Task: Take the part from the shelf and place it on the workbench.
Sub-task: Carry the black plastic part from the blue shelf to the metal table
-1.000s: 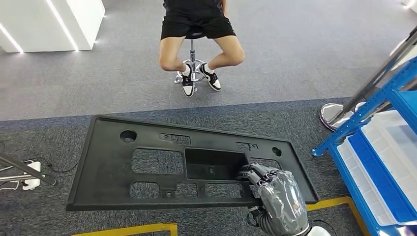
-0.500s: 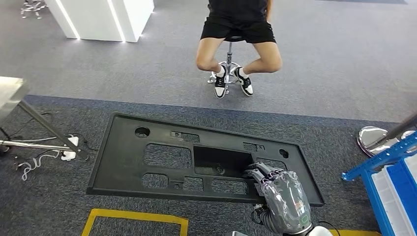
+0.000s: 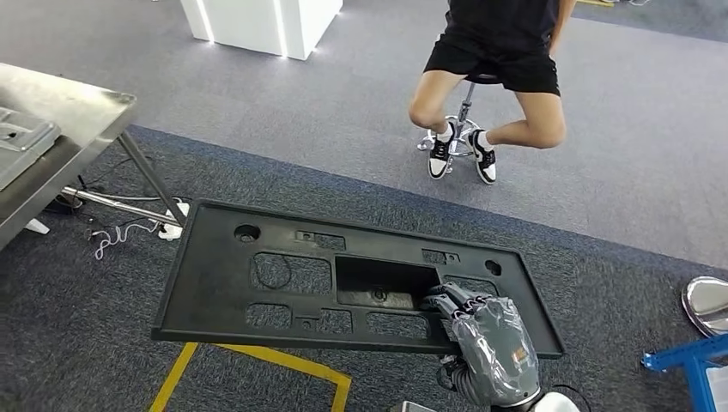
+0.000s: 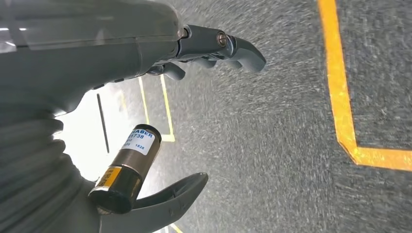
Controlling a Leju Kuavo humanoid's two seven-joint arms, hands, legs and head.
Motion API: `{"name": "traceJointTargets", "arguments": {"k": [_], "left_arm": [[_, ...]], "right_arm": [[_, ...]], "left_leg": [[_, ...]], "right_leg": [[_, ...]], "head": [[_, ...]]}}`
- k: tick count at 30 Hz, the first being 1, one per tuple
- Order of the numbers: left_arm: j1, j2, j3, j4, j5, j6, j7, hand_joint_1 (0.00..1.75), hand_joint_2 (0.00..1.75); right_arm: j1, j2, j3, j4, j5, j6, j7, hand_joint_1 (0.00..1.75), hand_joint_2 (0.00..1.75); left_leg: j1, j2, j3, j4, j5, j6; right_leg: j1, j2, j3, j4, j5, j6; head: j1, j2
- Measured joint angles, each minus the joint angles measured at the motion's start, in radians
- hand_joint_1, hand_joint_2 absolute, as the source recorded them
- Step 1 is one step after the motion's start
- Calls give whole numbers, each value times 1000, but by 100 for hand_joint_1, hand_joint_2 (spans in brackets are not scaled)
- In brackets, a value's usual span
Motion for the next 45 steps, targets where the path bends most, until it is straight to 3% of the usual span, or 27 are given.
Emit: {"name": "traceJointTargets", "arguments": {"k": [2, 3, 5, 7, 9, 11, 13, 15, 17, 18, 19, 21, 23, 24, 26, 27, 29, 31, 33, 35, 37, 38, 40, 41, 42, 43, 45], "left_arm": [[-1, 0, 0, 0, 0, 0, 0, 0, 175], [0, 0, 0, -1, 0, 0, 0, 0, 175], [0, 0, 0, -1, 0, -1, 0, 0, 175], [0, -2, 0, -1, 0, 0, 0, 0, 175], [-1, -3, 0, -1, 0, 0, 0, 0, 175], [1, -4, 0, -1, 0, 1, -1, 0, 175], [1, -5, 0, -2, 0, 0, -3, 0, 175], [-1, -5, 0, -4, 0, -3, -6, 0, 175], [-3, -7, 1, -8, 0, -11, -10, 0, 175], [-2, -7, 2, -11, 0, -16, -11, 0, 175], [-1, -8, 2, -14, 0, -19, -12, 0, 175], [1, -8, 3, -23, 0, -25, -11, 0, 175], [1, -11, 4, -31, 0, -31, -8, 0, 175], [0, -12, 4, -34, 0, -33, -6, 0, 175], [2, -15, 5, -39, 0, -35, -1, 0, 175], [3, -16, 7, -41, 0, -35, 1, 0, 175], [2, -18, 10, -45, 0, -35, 3, 0, 175], [0, -20, 11, -50, 0, -35, 4, 0, 175], [-1, -22, 12, -52, 0, -35, 4, 0, 175], [-1, -24, 12, -52, 0, -34, 3, 0, 175], [-1, -27, 13, -52, 0, -34, 3, 0, 175], [-2, -28, 13, -53, 0, -33, 4, 0, 175], [-2, -30, 15, -56, 0, -33, 5, 0, 175], [1, -30, 16, -57, 0, -34, 5, 0, 175], [3, -30, 18, -58, 0, -34, 6, 0, 175], [4, -30, 21, -58, 0, -35, 7, 0, 175], [1, -30, 25, -60, 0, -35, 8, 0, 175]], "right_arm": [[1, 0, -3, 5, 0, 1, 0, 175, 175], [1, 0, -4, 7, 0, 1, 0, 175, 175], [1, 0, -6, 10, 0, 1, 0, 175, 175], [0, 0, -6, 10, 0, 2, -1, 175, 175], [0, 1, -7, 10, 0, 2, -2, 175, 175], [-1, 2, -7, 11, 1, 3, -2, 175, 175], [-2, 5, -8, 11, 3, 7, -2, 175, 175], [-2, 9, -9, 11, 4, 15, -3, 175, 175], [-1, 11, -9, 13, 8, 24, -4, 175, 175], [0, 12, -9, 14, 10, 27, -4, 175, 175], [0, 13, -10, 16, 11, 29, -5, 175, 175], [-2, 14, -10, 17, 11, 31, -5, 175, 175], [-3, 15, -10, 17, 13, 32, -6, 175, 175], [-3, 15, -10, 17, 14, 32, -7, 175, 175], [-6, 16, -9, 17, 14, 32, -9, 175, 175], [-8, 17, -9, 17, 14, 32, -9, 175, 175], [-10, 18, -9, 17, 14, 33, -10, 175, 175], [-7, 18, -9, 18, 14, 35, -10, 175, 175], [-4, 18, -9, 20, 14, 36, -10, 175, 175], [-3, 18, -10, 22, 14, 36, -10, 175, 175], [-3, 18, -10, 22, 14, 36, -10, 175, 175], [-3, 18, -9, 22, 15, 36, -10, 175, 175], [-3, 18, -9, 22, 16, 35, -10, 175, 175], [-4, 18, -9, 22, 17, 35, -10, 175, 175], [-7, 18, -9, 22, 18, 36, -10, 175, 175], [-9, 19, -9, 22, 18, 36, -10, 175, 175], [-11, 23, -9, 23, 18, 37, -10, 175, 175]], "left_leg": [[-5, -26, -3, 0, 2, 3], [-7, -40, -4, 0, 3, 4], [-10, -70, -2, 0, 4, 4], [-9, -95, -2, 0, 8, 0], [-3, -118, -9, 0, 15, -12], [1, -140, -16, -4, 22, -25], [-3, -105, -29, 18, 5, -33], [-5, -37, -70, 105, -51, -39], [-1, -9, -124, 224, -105, -49], [2, -3, -134, 251, -110, -54], [4, 2, -129, 249, -100, -58], [6, 30, -57, 130, -47, -62], [2, 61, 4, 23, -18, -52], [-1, 67, 13, 4, -18, -44], [-4, 48, 10, 3, -18, -28], [-2, 39, 9, 0, -16, -23], [2, 21, 10, -5, -9, -10], [2, 1, 6, -6, -6, -4], [1, -26, 5, -5, -4, -2], [1, -56, 8, -5, -4, -3], [0, -85, 10, -3, -2, -7], [0, -98, 8, -2, -1, -11], [3, -121, -1, -2, 5, -23], [4, -134, -6, -5, 8, -31], [5, -131, -10, -3, 8, -36], [4, -111, -18, 9, -1, -41], [1, -44, -56, 91, -57, -46]], "right_leg": [[2, 15, -58, 116, -40, -3], [3, 18, -64, 123, -28, -7], [6, 32, -19, 22, 43, -20], [10, 85, 44, -116, 102, -34], [14, 118, 66, -175, 116, -42], [15, 97, 69, -187, 122, -46], [10, 66, 80, -209, 132, -54], [11, 32, 86, -221, 137, -60], [13, -4, 84, -218, 135, -63], [13, -21, 83, -216, 133, -61], [13, -38, 83, -213, 130, -59], [11, -65, 83, -203, 122, -52], [14, -87, 82, -189, 111, -40], [16, -95, 82, -185, 107, -34], [18, -109, 85, -184, 103, -24], [15, -101, 86, -180, 98, -18], [9, -47, 66, -127, 58, -7], [5, 6, 4, 1, -10, -1], [4, 16, -50, 104, -37, 1], [2, 23, -37, 61, 16, -3], [0, 62, 23, -81, 91, -11], [-1, 83, 46, -136, 112, -14], [1, 104, 59, -176, 117, -19], [2, 92, 59, -179, 119, -23], [1, 79, 61, -185, 122, -28], [-1, 65, 63, -191, 126, -35], [-2, 32, 66, -201, 131, -46]], "head": [[0, 0], [0, 0], [0, 0], [0, 0], [0, 0], [0, 0], [-1, 0], [-3, 0], [-3, 0], [-4, 0], [-4, 0], [-4, 0], [-3, 0], [-2, 0], [-1, 0], [-1, 0], [0, 0], [0, 0], [1, 0], [1, 0], [1, 0], [1, 0], [0, 0], [0, 0], [0, 0], [-1, 0], [-4, 0]]}}
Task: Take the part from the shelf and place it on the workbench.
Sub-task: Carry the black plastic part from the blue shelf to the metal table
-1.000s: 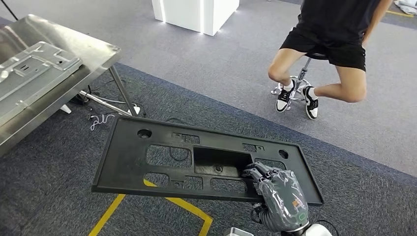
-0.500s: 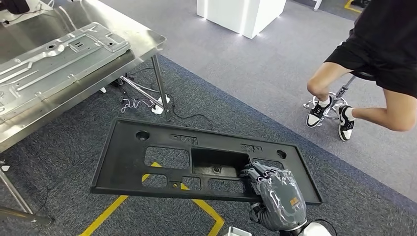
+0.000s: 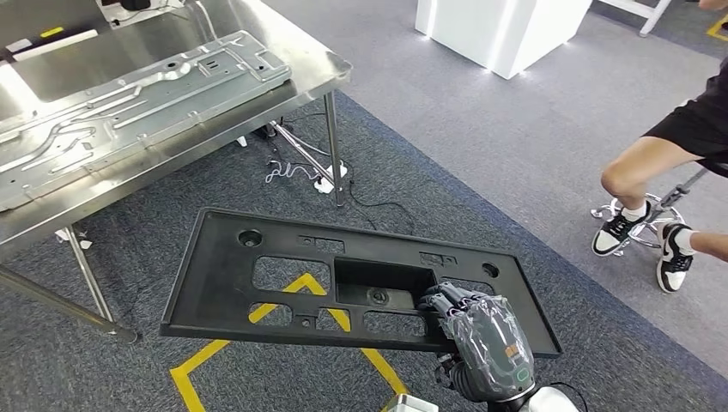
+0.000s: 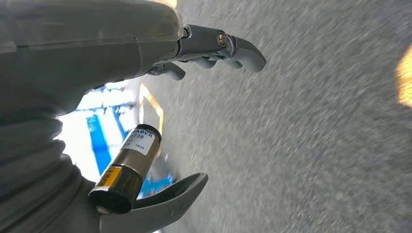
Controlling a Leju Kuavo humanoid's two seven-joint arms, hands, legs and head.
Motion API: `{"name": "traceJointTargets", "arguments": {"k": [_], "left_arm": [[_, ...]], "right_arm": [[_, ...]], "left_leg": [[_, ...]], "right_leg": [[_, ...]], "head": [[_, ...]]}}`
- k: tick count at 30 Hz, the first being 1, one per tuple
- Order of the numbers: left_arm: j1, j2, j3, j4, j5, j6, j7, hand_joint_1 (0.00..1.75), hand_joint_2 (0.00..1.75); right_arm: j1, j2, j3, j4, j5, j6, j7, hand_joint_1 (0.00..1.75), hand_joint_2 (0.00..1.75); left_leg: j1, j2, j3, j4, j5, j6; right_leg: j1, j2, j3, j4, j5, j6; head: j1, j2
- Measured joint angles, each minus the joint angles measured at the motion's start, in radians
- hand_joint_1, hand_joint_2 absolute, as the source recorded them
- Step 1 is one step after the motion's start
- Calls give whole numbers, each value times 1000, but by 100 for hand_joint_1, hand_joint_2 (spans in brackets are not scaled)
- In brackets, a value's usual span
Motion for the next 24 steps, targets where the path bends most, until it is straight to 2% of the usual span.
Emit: {"name": "traceJointTargets", "arguments": {"k": [1, 2, 3, 4, 5, 6, 8, 9, 10, 12, 14, 16, 17, 18, 19, 20, 21, 22, 23, 24], "left_arm": [[-2, 0, 2, 0, 0, 0, 0, 0, 175], [-4, 0, 3, 0, 0, -1, 1, 0, 175], [-4, 0, 4, -1, 0, -2, 1, 0, 175], [-4, 0, 6, -1, 0, -3, 0, 0, 175], [-4, 0, 8, -1, 0, -5, -2, 0, 175], [-3, 0, 11, -1, 0, -7, -5, 0, 175], [-4, 0, 16, -1, 0, -13, -13, 0, 175], [-4, 0, 17, -1, 0, -15, -16, 0, 175], [-3, 0, 19, -1, 0, -17, -19, 0, 175], [0, 0, 22, -1, 0, -18, -21, 0, 175], [-1, -1, 26, -1, 0, -19, -22, 0, 175], [-3, -2, 27, -2, 0, -19, -23, 0, 175], [-4, -2, 27, -2, 0, -19, -23, 0, 175], [-4, -2, 27, -2, 0, -19, -23, 0, 175], [-4, -2, 27, -2, 0, -19, -23, 0, 175], [-4, -2, 27, -3, 0, -19, -23, 0, 175], [-3, -2, 27, -3, 0, -18, -23, 0, 175], [-3, -2, 27, -3, 0, -18, -23, 0, 175], [-3, -3, 27, -3, 0, -17, -22, 0, 175], [-4, -4, 26, -4, 0, -14, -21, 0, 175]], "right_arm": [[0, 1, 0, 0, 0, 0, 0, 175, 175], [0, 2, 0, 1, 0, 1, 0, 175, 175], [0, 2, 0, 2, 0, 1, 0, 175, 175], [0, 3, 0, 4, 0, 1, 0, 175, 175], [0, 3, 0, 5, 0, 1, 0, 175, 175], [0, 3, 0, 5, 0, 0, 0, 175, 175], [2, 2, 0, 5, 0, -6, 1, 175, 175], [5, 1, 0, 5, 0, -11, 1, 175, 175], [7, -1, 1, 5, 0, -16, 2, 175, 175], [11, -4, 3, 6, 0, -25, 4, 175, 175], [14, -7, 4, 5, 0, -30, 6, 175, 175], [18, -10, 4, 6, 0, -35, 7, 175, 175], [20, -13, 4, 7, 0, -37, 8, 175, 175], [21, -15, 4, 8, 0, -37, 11, 175, 175], [21, -17, 5, 9, 2, -37, 15, 175, 175], [21, -20, 5, 11, 4, -36, 20, 175, 175], [20, -22, 6, 12, 8, -36, 25, 175, 175], [19, -25, 8, 12, 13, -35, 29, 175, 175], [18, -28, 11, 13, 19, -35, 33, 175, 175], [17, -31, 14, 12, 26, -34, 36, 175, 175]], "left_leg": [[-1, 26, -29, 62, -37, -3], [0, 37, -56, 124, -67, -7], [0, 42, -72, 164, -80, -9], [1, 46, -70, 170, -74, -12], [1, 51, -49, 140, -53, -13], [1, 64, -12, 78, -22, -12], [-3, 101, 57, -43, 17, -4], [-5, 113, 74, -75, 24, 2], [-8, 113, 76, -85, 22, 9], [-7, 93, 72, -88, 27, 23], [-4, 74, 73, -93, 33, 35], [-4, 52, 71, -95, 37, 44], [-5, 40, 69, -95, 39, 46], [-6, 26, 67, -94, 40, 48], [-7, 12, 67, -94, 41, 49], [-8, -3, 68, -93, 41, 49], [-8, -19, 70, -93, 41, 49], [-7, -33, 71, -93, 42, 49], [-8, -47, 70, -91, 43, 46], [-6, -60, 66, -91, 45, 42]], "right_leg": [[2, -16, 0, -1, 0, -3], [3, -34, -1, 1, -1, -4], [4, -51, -2, 3, -2, -5], [4, -67, -2, 5, -4, -4], [4, -82, -2, 7, -6, -3], [4, -95, -1, 10, -10, 0], [8, -116, 1, 19, -19, 10], [11, -124, 2, 22, -22, 15], [14, -132, 2, 24, -24, 19], [12, -140, 6, 25, -26, 29], [6, -90, -4, 52, -52, 41], [3, -28, -51, 153, -114, 48], [3, -17, -84, 221, -143, 48], [3, -14, -113, 276, -160, 48], [3, -12, -129, 302, -157, 47], [3, -11, -125, 288, -133, 44], [4, -6, -104, 238, -94, 40], [4, 13, -73, 168, -56, 34], [3, 37, -46, 103, -27, 27], [4, 58, -26, 56, -12, 22]], "head": [[-1, 0], [-1, 0], [-1, 0], [-1, 0], [-1, 0], [-1, 0], [0, 0], [1, 0], [2, 0], [2, 0], [2, 0], [3, 0], [3, 0], [3, 0], [3, 0], [3, 0], [3, 0], [3, 0], [2, 0], [3, 0]]}}
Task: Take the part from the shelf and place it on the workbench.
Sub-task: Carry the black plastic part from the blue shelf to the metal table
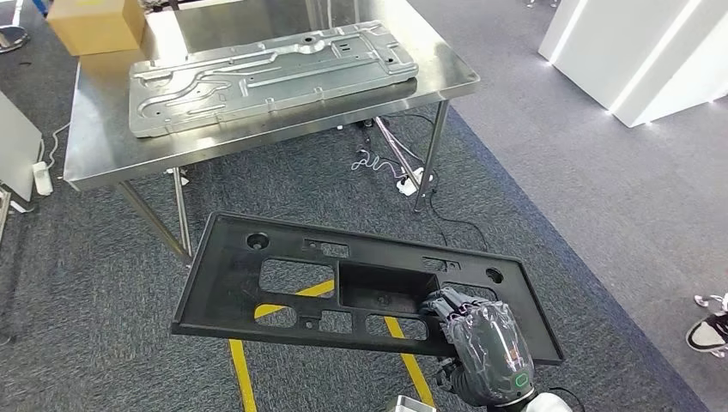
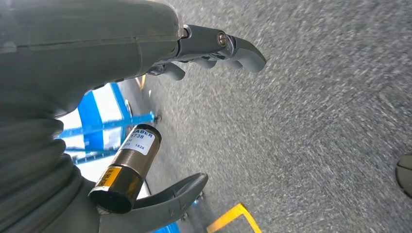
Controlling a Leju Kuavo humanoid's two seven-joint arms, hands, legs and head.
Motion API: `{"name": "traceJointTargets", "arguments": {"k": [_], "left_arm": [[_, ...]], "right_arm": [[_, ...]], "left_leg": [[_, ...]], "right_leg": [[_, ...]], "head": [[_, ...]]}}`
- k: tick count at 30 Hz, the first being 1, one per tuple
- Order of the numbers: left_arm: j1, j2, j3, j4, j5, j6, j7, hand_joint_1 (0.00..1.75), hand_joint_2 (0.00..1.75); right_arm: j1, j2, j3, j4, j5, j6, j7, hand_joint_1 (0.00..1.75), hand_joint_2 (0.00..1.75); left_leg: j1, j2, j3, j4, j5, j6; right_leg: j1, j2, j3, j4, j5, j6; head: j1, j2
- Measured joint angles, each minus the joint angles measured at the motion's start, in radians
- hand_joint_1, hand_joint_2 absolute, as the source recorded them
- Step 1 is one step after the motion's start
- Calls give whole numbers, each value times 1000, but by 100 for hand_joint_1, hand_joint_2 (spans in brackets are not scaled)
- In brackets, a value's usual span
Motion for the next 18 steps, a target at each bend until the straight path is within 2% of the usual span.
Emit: {"name": "traceJointTargets", "arguments": {"k": [1, 2, 3, 4, 5, 6, 7, 8, 9, 10, 11, 12, 13, 15, 16, 18], "left_arm": [[0, -1, -1, -1, 0, 3, 2, 0, 175], [2, -1, -3, -2, 0, 6, 5, 0, 175], [4, -1, -5, -2, 0, 8, 7, 0, 175], [7, -1, -8, -2, 0, 10, 8, 0, 175], [8, 0, -9, -3, 0, 11, 9, 0, 175], [8, 0, -11, -3, 0, 11, 10, 0, 175], [7, 1, -12, -3, 0, 11, 10, 0, 175], [5, 1, -14, -3, 0, 11, 10, 0, 175], [4, 1, -16, -3, 0, 11, 10, 0, 175], [5, 2, -18, -3, 0, 11, 10, 0, 175], [6, 3, -19, -3, 0, 11, 10, 0, 175], [7, 5, -21, -3, 0, 10, 11, 0, 175], [8, 7, -22, -3, 0, 7, 11, 0, 175], [7, 11, -25, -2, 0, 0, 12, 0, 175], [6, 12, -26, -2, 0, -2, 12, 0, 175], [6, 14, -27, -1, 0, -3, 13, 0, 175]], "right_arm": [[-2, -3, 4, 0, 9, 1, 4, 175, 175], [-3, -7, 8, 0, 20, 2, 9, 175, 175], [-6, -11, 11, 0, 29, 2, 12, 175, 175], [-11, -15, 13, 1, 37, 3, 16, 175, 175], [-16, -19, 14, 2, 41, 3, 18, 175, 175], [-21, -22, 15, 3, 44, 4, 20, 175, 175], [-24, -24, 15, 4, 45, 4, 21, 175, 175], [-26, -27, 15, 6, 46, 5, 22, 175, 175], [-27, -30, 15, 9, 47, 7, 22, 175, 175], [-28, -34, 15, 12, 50, 10, 22, 175, 175], [-31, -39, 15, 15, 55, 13, 22, 175, 175], [-37, -46, 15, 19, 60, 17, 22, 175, 175], [-45, -54, 15, 23, 65, 21, 21, 175, 175], [-66, -74, 15, 31, 73, 31, 16, 175, 175], [-78, -85, 14, 36, 75, 36, 14, 175, 175], [-101, -105, 14, 47, 79, 42, 10, 175, 175]], "left_leg": [[3, -11, -5, 0, 3, -6], [5, -23, -10, -1, 6, -13], [6, -35, -13, -4, 10, -21], [5, -32, -17, -1, 7, -26], [2, -13, -25, 14, -5, -31], [-1, 17, -42, 49, -28, -34], [0, 54, -66, 102, -60, -36], [1, 80, -96, 165, -92, -39], [4, 94, -123, 223, -116, -44], [8, 101, -137, 254, -122, -49], [11, 106, -131, 249, -110, -54], [14, 114, -105, 205, -82, -58], [16, 130, -65, 135, -52, -61], [15, 163, -7, 31, -18, -56], [13, 171, 1, 12, -16, -51], [10, 157, -5, 13, -13, -36]], "right_leg": [[1, 14, 8, -23, 2, -4], [3, 12, 10, -29, 1, -6], [2, 0, 12, -35, 3, -9], [0, -13, 16, -45, 7, -13], [-3, -28, 21, -55, 11, -18], [-6, -45, 25, -65, 16, -23], [-6, -62, 28, -68, 17, -25], [-5, -79, 28, -69, 17, -28], [-4, -96, 28, -67, 16, -28], [-4, -114, 27, -64, 14, -27], [-4, -130, 26, -61, 11, -25], [-6, -145, 26, -56, 8, -22], [-8, -158, 26, -48, 3, -17], [-6, -177, 24, -34, -8, -3], [-3, -185, 25, -29, -12, 4], [-1, -201, 27, -29, -13, 16]], "head": [[0, 0], [0, 0], [0, 0], [0, 0], [-1, 0], [-3, 0], [-5, 0], [-7, 0], [-7, 0], [-6, 0], [-7, 0], [-7, 0], [-7, 0], [-6, 0], [-6, 0], [-5, 0]]}}
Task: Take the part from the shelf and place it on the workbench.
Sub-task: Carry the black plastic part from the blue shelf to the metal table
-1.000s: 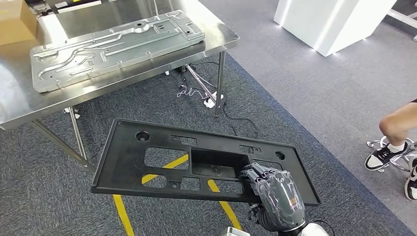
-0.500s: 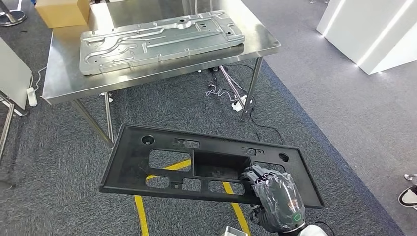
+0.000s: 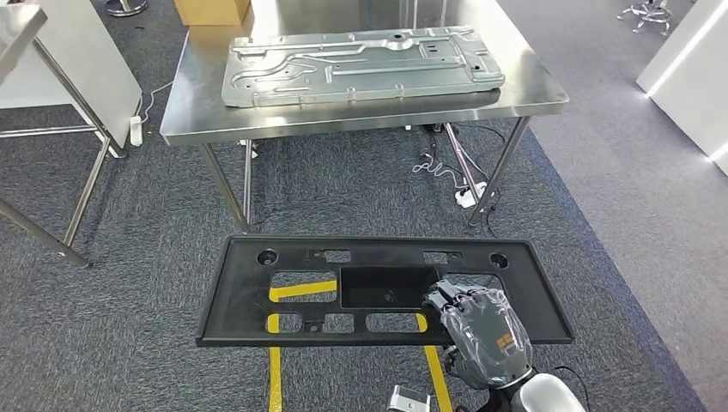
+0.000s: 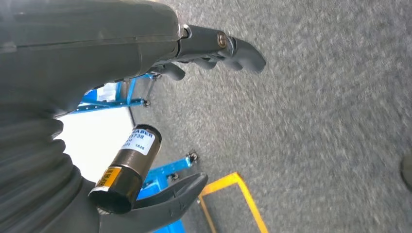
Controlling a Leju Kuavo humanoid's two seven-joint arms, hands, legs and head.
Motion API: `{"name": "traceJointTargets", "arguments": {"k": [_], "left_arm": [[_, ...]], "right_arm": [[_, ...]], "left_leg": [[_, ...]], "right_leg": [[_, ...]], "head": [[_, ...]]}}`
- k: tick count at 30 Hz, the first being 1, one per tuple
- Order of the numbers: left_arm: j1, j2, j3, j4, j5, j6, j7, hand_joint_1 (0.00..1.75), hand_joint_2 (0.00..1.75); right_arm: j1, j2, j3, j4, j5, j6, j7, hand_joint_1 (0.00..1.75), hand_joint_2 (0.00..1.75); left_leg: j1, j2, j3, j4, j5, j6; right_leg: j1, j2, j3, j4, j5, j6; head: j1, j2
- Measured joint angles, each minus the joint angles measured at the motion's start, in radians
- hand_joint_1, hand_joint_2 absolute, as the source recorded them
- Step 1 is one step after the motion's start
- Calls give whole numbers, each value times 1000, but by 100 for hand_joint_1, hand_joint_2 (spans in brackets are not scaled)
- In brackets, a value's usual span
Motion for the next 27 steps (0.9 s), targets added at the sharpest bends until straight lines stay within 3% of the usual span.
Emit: {"name": "traceJointTargets", "arguments": {"k": [1, 3, 5, 6, 7, 8, 9, 10, 12, 14, 16, 17, 19, 20, 22, 23, 24, 27], "left_arm": [[1, 1, 0, 0, 0, 0, 0, 0, 175], [1, 4, 0, 1, 0, 0, 0, 0, 175], [-1, 4, 0, 1, 0, 0, 0, 0, 175], [-1, 4, 0, 1, 0, 0, 0, 0, 175], [-2, 4, 0, 2, 0, 0, 0, 0, 175], [-2, 4, 0, 2, 0, 1, 0, 0, 175], [-1, 4, 0, 3, 0, 1, 0, 0, 175], [-2, 5, 0, 4, 0, 2, 0, 0, 175], [-4, 4, 0, 8, 0, 4, 0, 0, 175], [-7, 4, 0, 13, 0, 5, 1, 0, 175], [-6, 6, 2, 15, 0, 7, 3, 0, 175], [-5, 6, 2, 16, 1, 8, 4, 0, 175], [-7, 6, 3, 17, 2, 11, 6, 0, 175], [-8, 6, 4, 18, 3, 13, 7, 0, 175], [-11, 6, 4, 18, 3, 13, 10, 0, 175], [-10, 6, 4, 18, 3, 10, 13, 0, 175], [-9, 6, 4, 19, 3, 6, 15, 0, 175], [-4, 6, 4, 18, 2, -9, 21, 0, 175]], "right_arm": [[-11, -8, 0, 6, 1, 2, -1, 175, 175], [-25, -20, 0, 15, 2, 3, -2, 175, 175], [-30, -28, -1, 23, 2, 4, -2, 175, 175], [-30, -31, -1, 27, 3, 5, -2, 175, 175], [-31, -35, -1, 31, 6, 7, -2, 175, 175], [-34, -40, 0, 36, 13, 11, -2, 175, 175], [-41, -46, 3, 42, 24, 18, -2, 175, 175], [-50, -55, 8, 48, 37, 25, -2, 175, 175], [-74, -76, 20, 62, 57, 36, 0, 175, 175], [-96, -94, 32, 76, 69, 43, 3, 175, 175], [-117, -112, 42, 88, 74, 47, 6, 175, 175], [-127, -121, 46, 94, 75, 49, 8, 175, 175], [-139, -135, 51, 100, 74, 52, 11, 175, 175], [-141, -142, 52, 103, 73, 54, 12, 175, 175], [-143, -157, 56, 109, 72, 55, 17, 175, 175], [-143, -162, 59, 111, 72, 52, 22, 175, 175], [-144, -166, 60, 112, 72, 49, 29, 175, 175], [-146, -171, 62, 109, 76, 35, 52, 175, 175]], "left_leg": [[2, -10, -1, -3, 3, 7], [6, -31, -1, -10, 12, 20], [5, -51, -6, -14, 18, 30], [4, -63, -10, -13, 21, 33], [2, -77, -12, -13, 22, 35], [0, -92, -14, -13, 24, 35], [-1, -108, -14, -13, 25, 35], [-1, -123, -13, -13, 26, 33], [-1, -150, -16, -12, 31, 26], [6, -175, -28, -12, 38, 14], [11, -201, -38, -17, 46, -1], [9, -192, -42, -13, 44, -6], [3, -132, -70, 44, 6, -13], [2, -93, -97, 104, -28, -16], [4, -58, -152, 225, -82, -24], [5, -53, -161, 249, -86, -27], [5, -50, -148, 234, -71, -29], [4, -45, -36, 48, 1, -22]], "right_leg": [[-1, -4, 2, 0, -2, 6], [-6, 36, -11, 34, -33, 15], [-8, 103, -66, 152, -102, 18], [-9, 121, -100, 224, -133, 18], [-8, 128, -126, 275, -147, 17], [-8, 131, -134, 289, -139, 14], [-8, 134, -122, 259, -109, 10], [-8, 145, -93, 195, -68, 5], [-9, 208, -33, 56, -8, -11], [-6, 250, -13, 0, 2, -21], [-5, 227, -10, -11, 5, -24], [-7, 210, -4, -20, 10, -28], [-12, 172, 6, -36, 19, -34], [-10, 155, 8, -38, 19, -36], [-7, 123, 6, -35, 18, -38], [-7, 111, 5, -33, 16, -37], [-7, 100, 4, -30, 14, -35], [-7, 88, 2, -14, 4, -24]], "head": [[0, 0], [2, 0], [3, 0], [3, 0], [3, 0], [3, 0], [3, 0], [3, 0], [2, 0], [3, 0], [4, 0], [3, 0], [-1, 0], [-2, 0], [-4, 0], [-4, 0], [-3, 0], [-4, 0]]}}
